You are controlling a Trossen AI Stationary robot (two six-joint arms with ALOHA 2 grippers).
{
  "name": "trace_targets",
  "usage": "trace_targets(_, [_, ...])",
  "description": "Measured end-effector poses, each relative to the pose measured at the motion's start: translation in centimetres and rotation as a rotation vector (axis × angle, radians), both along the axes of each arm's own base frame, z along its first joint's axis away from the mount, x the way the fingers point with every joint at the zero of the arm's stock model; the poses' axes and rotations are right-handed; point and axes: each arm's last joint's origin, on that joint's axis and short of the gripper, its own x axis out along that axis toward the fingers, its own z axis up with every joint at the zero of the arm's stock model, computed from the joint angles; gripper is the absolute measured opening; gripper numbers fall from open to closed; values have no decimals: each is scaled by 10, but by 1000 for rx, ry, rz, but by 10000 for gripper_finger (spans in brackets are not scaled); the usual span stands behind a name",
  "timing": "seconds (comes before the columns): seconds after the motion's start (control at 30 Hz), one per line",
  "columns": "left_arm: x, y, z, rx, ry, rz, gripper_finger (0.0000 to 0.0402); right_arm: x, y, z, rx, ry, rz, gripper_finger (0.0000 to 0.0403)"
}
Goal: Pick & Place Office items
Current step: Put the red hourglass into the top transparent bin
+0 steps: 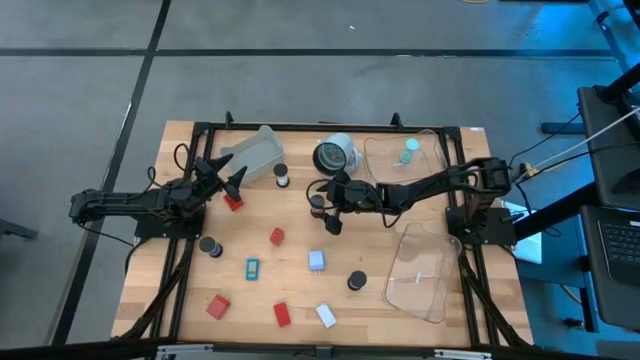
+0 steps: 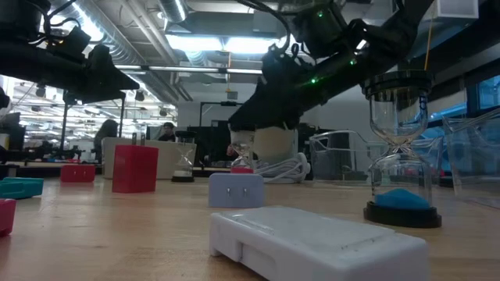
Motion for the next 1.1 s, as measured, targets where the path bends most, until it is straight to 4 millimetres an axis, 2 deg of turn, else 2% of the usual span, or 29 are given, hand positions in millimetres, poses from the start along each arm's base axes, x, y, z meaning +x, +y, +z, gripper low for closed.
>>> trace_targets(0.47, [0,0,0,0,0,0,310,2,-3,-4,14,-11,-27,372])
trace_targets(0.63, [0,0,0,0,0,0,310,2,-3,-4,20,-11,-30,337])
trace_targets(1.03, [0,0,0,0,0,0,310,2,-3,-4,107,-22,-68,217])
trace_targets(1.1, [0,0,0,0,0,0,310,2,-3,-4,117,-24,-72,214])
